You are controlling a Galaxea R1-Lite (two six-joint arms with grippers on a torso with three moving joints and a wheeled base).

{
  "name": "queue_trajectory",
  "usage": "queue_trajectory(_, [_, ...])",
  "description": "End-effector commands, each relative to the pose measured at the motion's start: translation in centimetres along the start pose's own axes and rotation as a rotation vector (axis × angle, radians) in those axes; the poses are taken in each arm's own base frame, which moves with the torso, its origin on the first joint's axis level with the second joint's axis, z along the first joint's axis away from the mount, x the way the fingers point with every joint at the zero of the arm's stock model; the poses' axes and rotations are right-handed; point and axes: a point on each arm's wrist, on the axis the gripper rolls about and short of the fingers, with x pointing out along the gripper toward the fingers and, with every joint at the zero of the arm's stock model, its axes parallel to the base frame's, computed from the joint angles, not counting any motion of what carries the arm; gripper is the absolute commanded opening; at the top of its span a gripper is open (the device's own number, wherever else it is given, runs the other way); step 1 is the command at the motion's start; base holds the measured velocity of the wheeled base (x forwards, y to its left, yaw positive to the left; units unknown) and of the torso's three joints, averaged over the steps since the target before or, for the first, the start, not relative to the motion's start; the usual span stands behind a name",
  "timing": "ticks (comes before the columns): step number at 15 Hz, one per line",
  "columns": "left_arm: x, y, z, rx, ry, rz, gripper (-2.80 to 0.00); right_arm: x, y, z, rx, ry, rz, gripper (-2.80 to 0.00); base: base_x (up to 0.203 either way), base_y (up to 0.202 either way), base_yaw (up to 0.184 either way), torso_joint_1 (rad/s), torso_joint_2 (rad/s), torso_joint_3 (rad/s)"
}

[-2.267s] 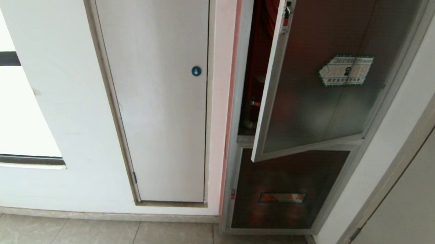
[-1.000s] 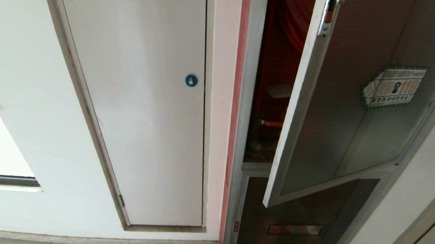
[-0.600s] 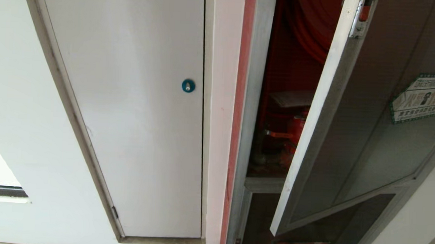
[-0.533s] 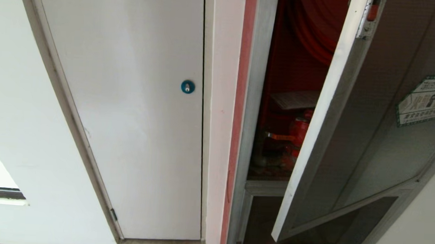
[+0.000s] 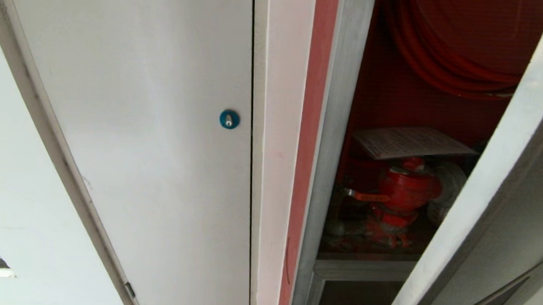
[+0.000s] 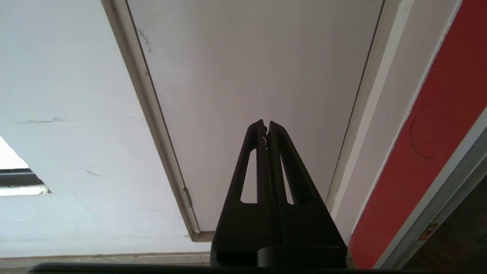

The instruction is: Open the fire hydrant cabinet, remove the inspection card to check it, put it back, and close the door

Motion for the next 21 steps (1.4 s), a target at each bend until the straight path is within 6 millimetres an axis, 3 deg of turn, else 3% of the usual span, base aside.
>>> queue_trajectory(1, [0.0, 0.0, -0.2, -0.004, 0.005, 0.001, -2.8, 0.0, 0.0, 0.0, 0.0, -0.002, 0.0, -2.8, 0.062, 0.0, 0.0, 0.007, 0.01, 0.007])
queue_trajectory(18, [0.0, 0.0, -0.2, -0.006, 0.005, 0.001, -2.8, 0.0, 0.0, 0.1, -0.005, -0.002, -0.002, -2.8, 0.0, 0.0, 0.0, 0.0, 0.0, 0.0])
queue_trajectory(21, [0.0, 0.0, -0.2, -0.006, 0.005, 0.001, -2.8, -1.2, 0.0, 3.5, 0.007, -0.083, -0.019, -2.8, 0.0, 0.0, 0.0, 0.0, 0.0, 0.0])
